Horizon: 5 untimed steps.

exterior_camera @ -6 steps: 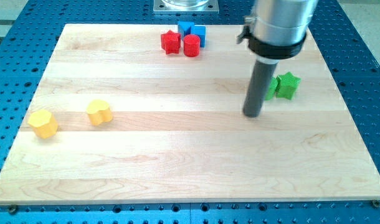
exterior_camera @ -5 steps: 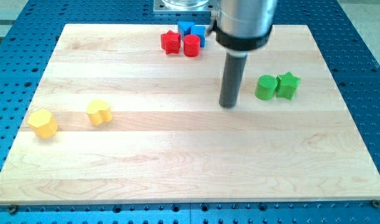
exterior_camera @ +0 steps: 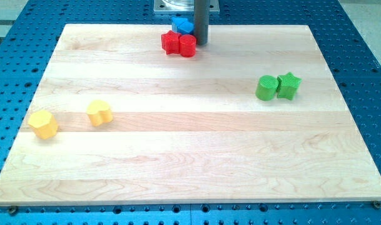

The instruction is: Separate the blue blocks

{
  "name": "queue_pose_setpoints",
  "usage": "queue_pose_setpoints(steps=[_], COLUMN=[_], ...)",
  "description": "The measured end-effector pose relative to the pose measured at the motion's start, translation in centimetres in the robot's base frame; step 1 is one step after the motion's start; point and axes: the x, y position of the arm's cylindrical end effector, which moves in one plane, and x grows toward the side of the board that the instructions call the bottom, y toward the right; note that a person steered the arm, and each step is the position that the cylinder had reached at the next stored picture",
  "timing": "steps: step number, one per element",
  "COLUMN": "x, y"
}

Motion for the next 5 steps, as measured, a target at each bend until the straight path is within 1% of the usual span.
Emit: queue_pose_setpoints(steps=[1,2,3,4,5], x=[-3.2,-4.4,-4.4,-4.5,-3.8], y=[0.5,0.3,-1.6,-4.7,-6.2])
